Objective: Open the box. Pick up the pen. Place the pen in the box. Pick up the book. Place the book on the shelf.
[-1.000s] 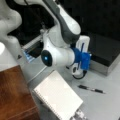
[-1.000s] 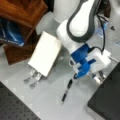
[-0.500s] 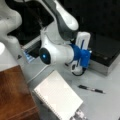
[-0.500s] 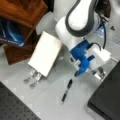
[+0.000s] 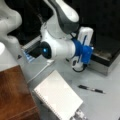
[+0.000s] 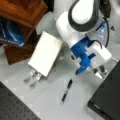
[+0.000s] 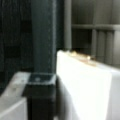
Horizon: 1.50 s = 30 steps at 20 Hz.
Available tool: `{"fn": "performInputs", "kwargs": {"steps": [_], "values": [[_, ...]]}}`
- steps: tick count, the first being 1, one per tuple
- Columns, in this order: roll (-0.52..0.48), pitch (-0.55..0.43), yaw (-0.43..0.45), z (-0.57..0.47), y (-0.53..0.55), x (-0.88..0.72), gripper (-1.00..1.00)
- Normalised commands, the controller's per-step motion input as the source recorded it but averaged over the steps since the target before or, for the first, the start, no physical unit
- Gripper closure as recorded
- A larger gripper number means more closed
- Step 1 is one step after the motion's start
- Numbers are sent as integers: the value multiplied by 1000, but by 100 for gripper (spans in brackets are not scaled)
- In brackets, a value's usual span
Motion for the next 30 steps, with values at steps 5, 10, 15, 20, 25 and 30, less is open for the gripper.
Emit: {"fn": "performInputs", "kwargs": {"steps": [5, 10, 15, 20, 25, 30], "values": [[-380, 48, 330, 581, 260, 667, 100], [-370, 54, 514, 639, 282, 647, 100], [-441, 10, 612, 420, 73, 543, 100], [-200, 61, 448, 291, -58, 499, 100], [-48, 110, 374, 268, -30, 384, 100], [5, 113, 341, 270, 111, 300, 100]]}}
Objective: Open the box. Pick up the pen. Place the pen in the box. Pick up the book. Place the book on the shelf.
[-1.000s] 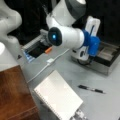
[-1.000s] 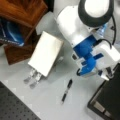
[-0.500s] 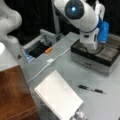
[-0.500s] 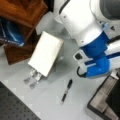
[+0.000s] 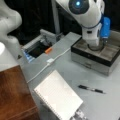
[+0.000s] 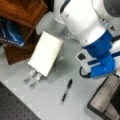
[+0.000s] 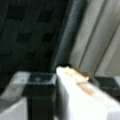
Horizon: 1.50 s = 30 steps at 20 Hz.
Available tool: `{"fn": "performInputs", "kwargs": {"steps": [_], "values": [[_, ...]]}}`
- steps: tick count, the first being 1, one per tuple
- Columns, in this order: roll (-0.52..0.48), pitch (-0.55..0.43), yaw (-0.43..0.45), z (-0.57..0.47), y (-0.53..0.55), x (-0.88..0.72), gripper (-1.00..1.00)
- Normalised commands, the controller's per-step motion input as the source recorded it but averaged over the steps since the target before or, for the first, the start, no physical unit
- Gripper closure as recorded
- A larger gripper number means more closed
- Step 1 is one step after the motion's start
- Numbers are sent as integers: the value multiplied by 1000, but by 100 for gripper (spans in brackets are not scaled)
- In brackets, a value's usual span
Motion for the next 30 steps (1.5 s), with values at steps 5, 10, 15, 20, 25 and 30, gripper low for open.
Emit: {"fn": "performInputs", "kwargs": {"steps": [5, 10, 15, 20, 25, 30], "values": [[36, 136, 284, 236, 247, 270, 100], [67, 179, 187, 172, 321, 260, 100], [84, 202, 109, 100, 308, 237, -100], [67, 174, 19, 10, 338, 223, -100], [-2, 122, -49, 67, 337, 207, -100], [-25, 110, -61, 103, 293, 179, -100]]}}
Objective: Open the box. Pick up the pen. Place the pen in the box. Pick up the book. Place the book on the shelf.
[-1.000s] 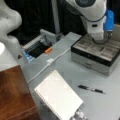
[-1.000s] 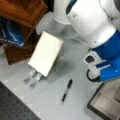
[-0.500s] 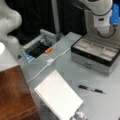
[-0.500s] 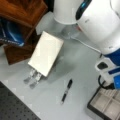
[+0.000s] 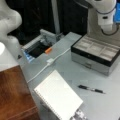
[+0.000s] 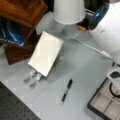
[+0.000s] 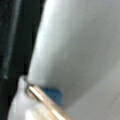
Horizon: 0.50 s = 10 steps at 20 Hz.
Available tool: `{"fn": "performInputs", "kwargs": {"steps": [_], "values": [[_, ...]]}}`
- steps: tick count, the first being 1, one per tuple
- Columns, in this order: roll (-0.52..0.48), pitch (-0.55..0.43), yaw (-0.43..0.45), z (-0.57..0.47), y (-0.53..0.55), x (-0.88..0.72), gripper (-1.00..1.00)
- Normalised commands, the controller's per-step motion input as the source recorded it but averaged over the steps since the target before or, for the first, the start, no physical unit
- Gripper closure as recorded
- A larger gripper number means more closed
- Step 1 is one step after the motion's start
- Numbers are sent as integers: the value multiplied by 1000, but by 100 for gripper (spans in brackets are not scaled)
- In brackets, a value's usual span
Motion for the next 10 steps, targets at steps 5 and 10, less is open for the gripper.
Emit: {"fn": "performInputs", "kwargs": {"steps": [5, 10], "values": [[-25, 84, -48, 34, 232, 197, -100], [17, 89, -27, -16, 186, 205, -100]]}}
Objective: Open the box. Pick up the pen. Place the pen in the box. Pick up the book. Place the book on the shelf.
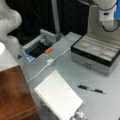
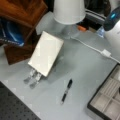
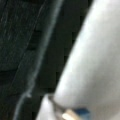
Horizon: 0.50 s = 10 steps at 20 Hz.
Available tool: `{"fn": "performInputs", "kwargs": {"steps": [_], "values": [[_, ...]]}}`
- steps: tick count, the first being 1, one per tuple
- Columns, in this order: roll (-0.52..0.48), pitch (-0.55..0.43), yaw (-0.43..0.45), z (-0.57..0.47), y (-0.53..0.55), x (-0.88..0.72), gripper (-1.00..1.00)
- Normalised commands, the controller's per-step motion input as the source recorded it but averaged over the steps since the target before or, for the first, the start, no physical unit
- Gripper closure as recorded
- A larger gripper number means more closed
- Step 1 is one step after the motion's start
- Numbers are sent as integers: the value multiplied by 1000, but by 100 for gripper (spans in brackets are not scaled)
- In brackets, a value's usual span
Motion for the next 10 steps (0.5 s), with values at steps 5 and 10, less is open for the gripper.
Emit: {"fn": "performInputs", "kwargs": {"steps": [5, 10], "values": [[0, 89, -45, 28, 211, 217, -100], [-6, 110, -43, 105, 141, 198, -100]]}}
